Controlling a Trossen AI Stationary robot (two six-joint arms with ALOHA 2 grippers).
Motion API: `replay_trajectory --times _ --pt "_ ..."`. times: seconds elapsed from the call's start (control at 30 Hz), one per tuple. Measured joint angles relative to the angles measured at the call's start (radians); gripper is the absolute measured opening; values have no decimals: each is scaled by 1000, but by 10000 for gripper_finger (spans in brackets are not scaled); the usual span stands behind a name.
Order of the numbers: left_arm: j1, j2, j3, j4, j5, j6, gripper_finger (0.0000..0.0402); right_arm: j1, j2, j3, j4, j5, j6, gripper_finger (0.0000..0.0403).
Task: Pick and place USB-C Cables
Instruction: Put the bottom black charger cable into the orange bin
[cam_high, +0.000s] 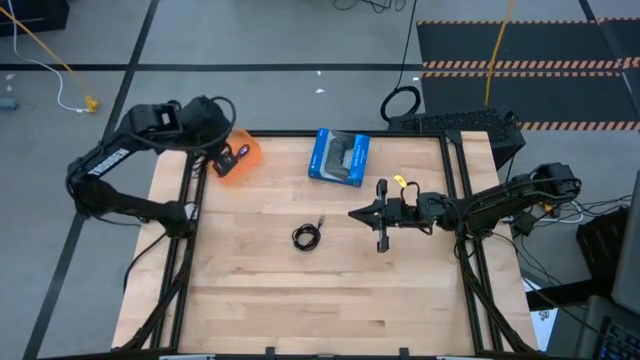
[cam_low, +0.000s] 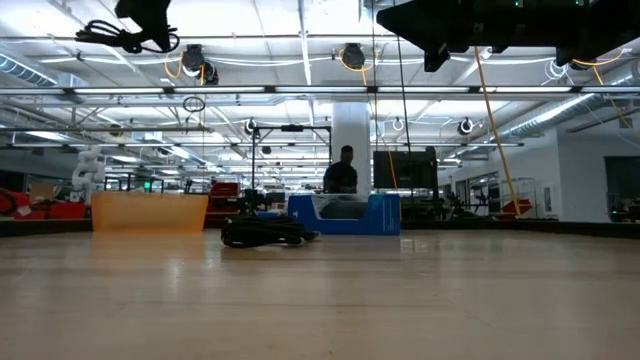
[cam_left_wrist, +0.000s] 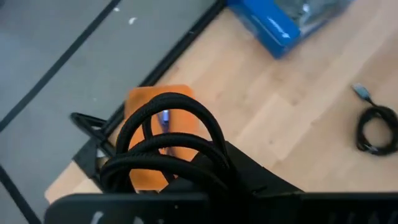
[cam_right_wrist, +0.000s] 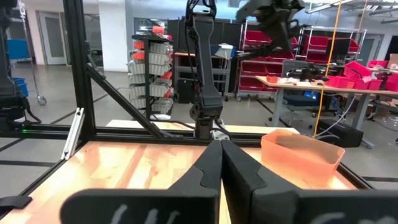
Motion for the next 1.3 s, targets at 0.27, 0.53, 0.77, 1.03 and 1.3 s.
replay_trajectory --times 0.27,0.53,0.77,1.03,1.3 --pt "175 85 0 19 2 88 7 0 0 0 -18 0 -1 0" --pt "314 170 0 80 2 129 22 0 0 0 -28 0 -15 0" --pt "404 211 0 100 -2 134 13 0 0 0 -38 0 -15 0" --pt "427 216 -131 181 -2 148 9 0 0 0 -53 0 -15 0" --pt "427 216 -344 363 3 172 21 0 0 0 -52 0 -15 0"
